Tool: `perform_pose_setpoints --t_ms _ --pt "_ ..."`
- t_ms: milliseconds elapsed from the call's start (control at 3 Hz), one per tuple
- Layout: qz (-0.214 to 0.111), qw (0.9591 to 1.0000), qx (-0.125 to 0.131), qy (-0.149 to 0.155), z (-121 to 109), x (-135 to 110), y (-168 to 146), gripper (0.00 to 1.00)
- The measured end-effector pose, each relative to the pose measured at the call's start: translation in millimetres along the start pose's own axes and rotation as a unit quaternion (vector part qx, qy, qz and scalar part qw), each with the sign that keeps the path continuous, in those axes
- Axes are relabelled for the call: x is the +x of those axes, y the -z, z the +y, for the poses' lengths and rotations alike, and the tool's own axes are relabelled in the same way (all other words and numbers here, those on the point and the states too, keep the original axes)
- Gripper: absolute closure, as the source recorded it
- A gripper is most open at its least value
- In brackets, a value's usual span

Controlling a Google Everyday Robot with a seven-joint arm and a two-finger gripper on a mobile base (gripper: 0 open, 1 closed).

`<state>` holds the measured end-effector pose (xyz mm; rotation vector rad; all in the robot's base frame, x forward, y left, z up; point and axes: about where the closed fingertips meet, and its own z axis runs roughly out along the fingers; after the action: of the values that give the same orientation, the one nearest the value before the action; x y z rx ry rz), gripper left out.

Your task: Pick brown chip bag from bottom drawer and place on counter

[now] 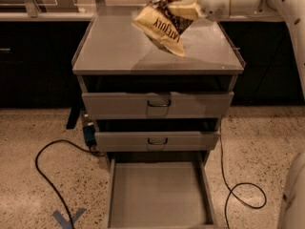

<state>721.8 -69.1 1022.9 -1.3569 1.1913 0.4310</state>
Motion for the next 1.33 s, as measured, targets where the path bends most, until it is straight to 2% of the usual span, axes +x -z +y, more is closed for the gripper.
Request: perform_pose_setpoints --t_ms 333,667,1000,1333 --pt "0.034 0.9974 0.060 -0.020 -38 19 3 1.00" --pt "0.063 0.9923 0.087 -0.063 -53 58 1 1.00" --pt "0.082 0.9867 0.088 -0.109 -52 108 -12 1.00" --pt "0.095 0.9814 0.076 -0.149 -44 152 -27 1.00"
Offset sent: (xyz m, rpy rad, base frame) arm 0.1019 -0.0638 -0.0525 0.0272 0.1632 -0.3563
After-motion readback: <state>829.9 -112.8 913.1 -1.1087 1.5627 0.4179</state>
